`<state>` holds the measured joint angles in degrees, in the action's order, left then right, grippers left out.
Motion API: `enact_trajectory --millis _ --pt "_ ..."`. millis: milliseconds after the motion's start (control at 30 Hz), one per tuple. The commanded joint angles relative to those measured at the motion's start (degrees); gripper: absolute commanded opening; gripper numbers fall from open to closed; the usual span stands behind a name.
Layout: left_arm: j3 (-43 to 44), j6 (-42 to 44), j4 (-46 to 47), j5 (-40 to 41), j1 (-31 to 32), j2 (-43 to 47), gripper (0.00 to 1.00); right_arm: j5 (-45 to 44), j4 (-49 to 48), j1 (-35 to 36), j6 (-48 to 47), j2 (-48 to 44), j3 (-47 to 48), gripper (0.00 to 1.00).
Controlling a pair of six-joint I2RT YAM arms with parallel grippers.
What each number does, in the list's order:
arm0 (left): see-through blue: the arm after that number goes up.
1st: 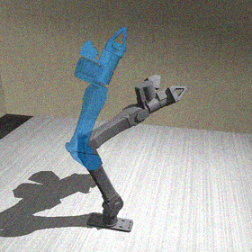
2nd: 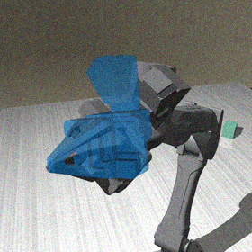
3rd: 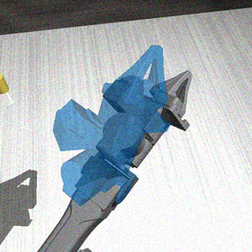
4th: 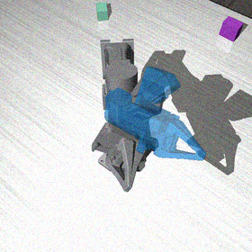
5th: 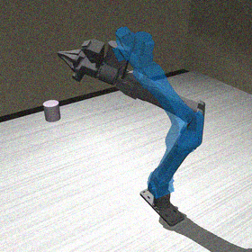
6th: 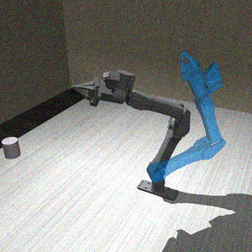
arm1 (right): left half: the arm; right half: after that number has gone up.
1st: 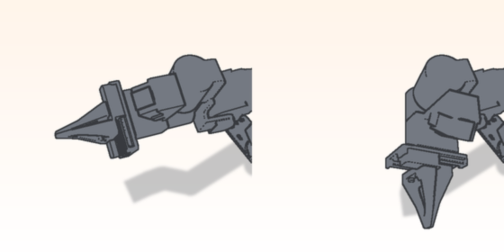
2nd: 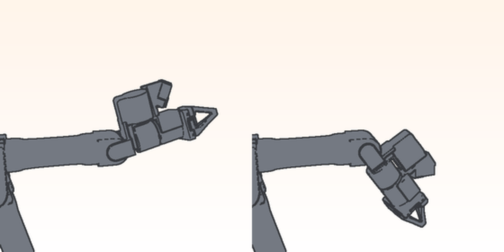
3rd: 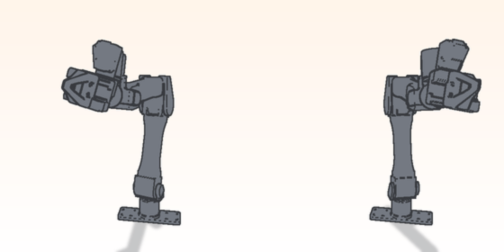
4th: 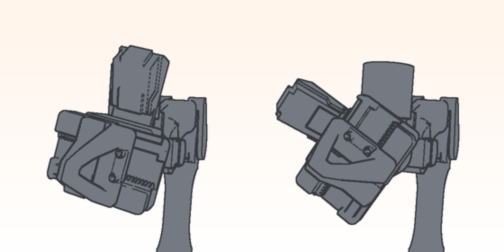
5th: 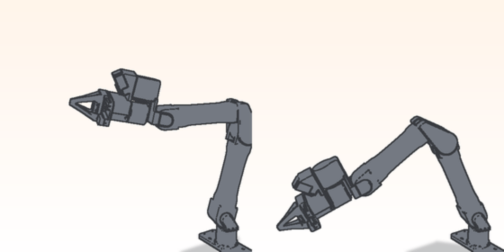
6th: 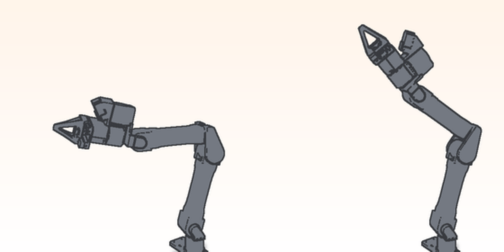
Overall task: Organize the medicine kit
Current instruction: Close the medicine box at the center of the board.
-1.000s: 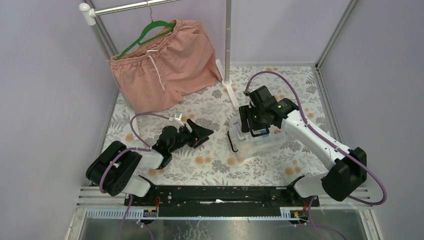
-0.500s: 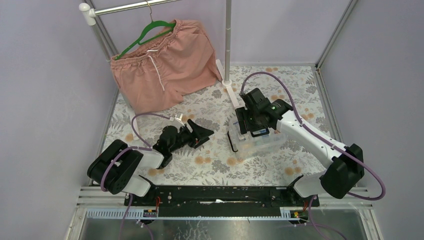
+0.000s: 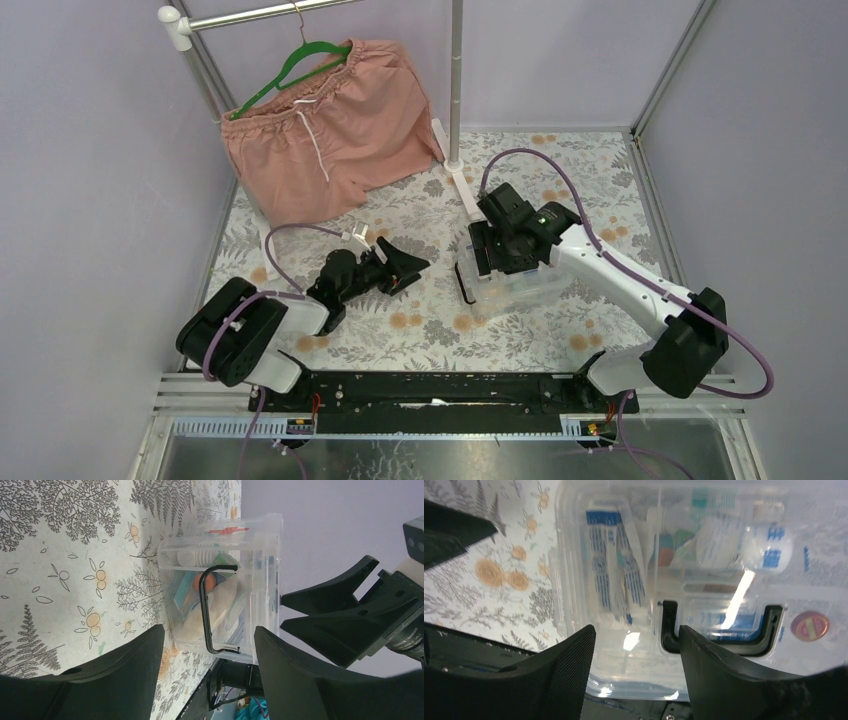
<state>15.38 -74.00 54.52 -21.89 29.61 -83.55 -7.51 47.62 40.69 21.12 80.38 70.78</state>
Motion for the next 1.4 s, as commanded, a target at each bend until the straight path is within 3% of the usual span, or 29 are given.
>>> enact_trajectory --millis 0,267,533,667,800,900,1033,1167,1367 --pt "1.1 0.6 3.1 -0.9 0.4 -1.1 0.74 1.6 7.3 1.1 2.5 0.4 0.3 0.7" --pt "1.6 -0.4 6.6 -1.8 0.4 -3.1 0.74 0.7 7.0 1.7 1.8 3.0 -0.2 0.61" --pt "2.3 -1.1 11.7 -2.5 2.3 -6.7 0.75 -0.6 7.7 1.8 1.2 4.8 -0.7 0.59" --pt "1.5 -4.7 19.7 -1.7 4.0 -11.7 0.75 -0.3 7.6 1.9 1.1 4.9 -0.7 0.59" --pt "1.2 -11.3 34.8 -1.4 5.4 -20.4 0.72 0.1 7.5 1.9 0.8 5.0 -0.5 0.59" --pt "2.0 -12.3 37.2 -0.6 6.4 -23.4 0.72 0.3 7.4 1.9 0.8 5.0 -0.5 0.59" --pt "2.5 -10.9 37.0 0.8 7.0 -22.0 0.81 0.6 7.0 1.9 0.8 4.8 -0.9 0.59" --pt "4.3 -11.2 37.1 0.7 7.8 -23.9 0.98 1.2 6.7 1.9 0.7 5.0 -0.9 0.59" --pt "5.6 -11.6 37.2 1.6 9.0 -26.5 0.98 1.2 6.7 1.9 0.1 5.2 -0.6 0.59"
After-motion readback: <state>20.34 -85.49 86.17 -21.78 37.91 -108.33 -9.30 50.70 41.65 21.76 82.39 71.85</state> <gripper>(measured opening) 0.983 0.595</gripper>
